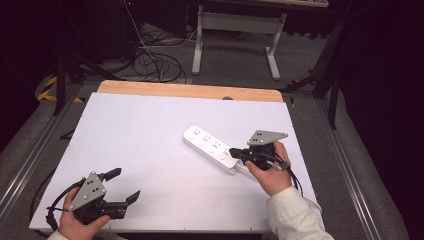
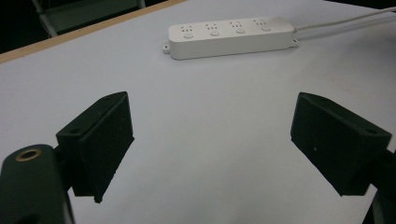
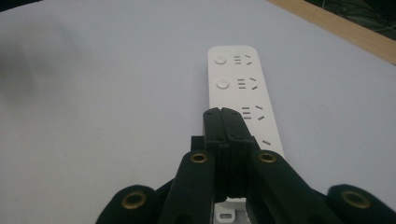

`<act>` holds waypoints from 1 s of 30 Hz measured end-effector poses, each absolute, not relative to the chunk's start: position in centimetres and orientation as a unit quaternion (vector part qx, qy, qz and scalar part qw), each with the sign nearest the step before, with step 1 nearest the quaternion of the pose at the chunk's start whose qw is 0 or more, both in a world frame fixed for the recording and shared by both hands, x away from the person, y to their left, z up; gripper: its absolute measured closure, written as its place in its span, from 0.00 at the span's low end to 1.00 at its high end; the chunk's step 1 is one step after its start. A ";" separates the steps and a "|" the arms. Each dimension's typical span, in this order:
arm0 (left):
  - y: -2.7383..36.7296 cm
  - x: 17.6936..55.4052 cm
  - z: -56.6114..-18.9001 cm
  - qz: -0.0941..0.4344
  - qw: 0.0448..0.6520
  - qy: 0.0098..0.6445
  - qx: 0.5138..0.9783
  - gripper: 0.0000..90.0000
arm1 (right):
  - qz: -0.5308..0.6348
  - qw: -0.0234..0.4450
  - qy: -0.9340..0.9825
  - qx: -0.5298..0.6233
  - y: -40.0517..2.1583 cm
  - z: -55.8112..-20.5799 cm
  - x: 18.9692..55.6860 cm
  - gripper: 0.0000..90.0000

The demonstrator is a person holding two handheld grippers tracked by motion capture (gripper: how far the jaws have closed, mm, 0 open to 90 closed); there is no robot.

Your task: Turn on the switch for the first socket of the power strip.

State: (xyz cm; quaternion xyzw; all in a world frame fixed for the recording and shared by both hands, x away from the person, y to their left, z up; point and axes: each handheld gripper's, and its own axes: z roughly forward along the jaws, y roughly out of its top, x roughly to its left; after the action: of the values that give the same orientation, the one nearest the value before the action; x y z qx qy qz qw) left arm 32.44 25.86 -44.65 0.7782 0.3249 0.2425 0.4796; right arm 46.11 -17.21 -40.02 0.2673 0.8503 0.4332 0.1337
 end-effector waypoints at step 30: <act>25.9 32.5 -44.7 0.243 0.479 0.327 0.778 0.15 | 0.364 0.111 0.876 0.295 -14.6 -43.5 49.7 1.00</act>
State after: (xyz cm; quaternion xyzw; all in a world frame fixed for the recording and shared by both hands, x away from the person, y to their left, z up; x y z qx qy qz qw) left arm 32.49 25.92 -44.67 0.7776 0.3266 0.2431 0.4791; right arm 49.70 -14.62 -43.49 0.2946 0.8764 0.3644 0.1107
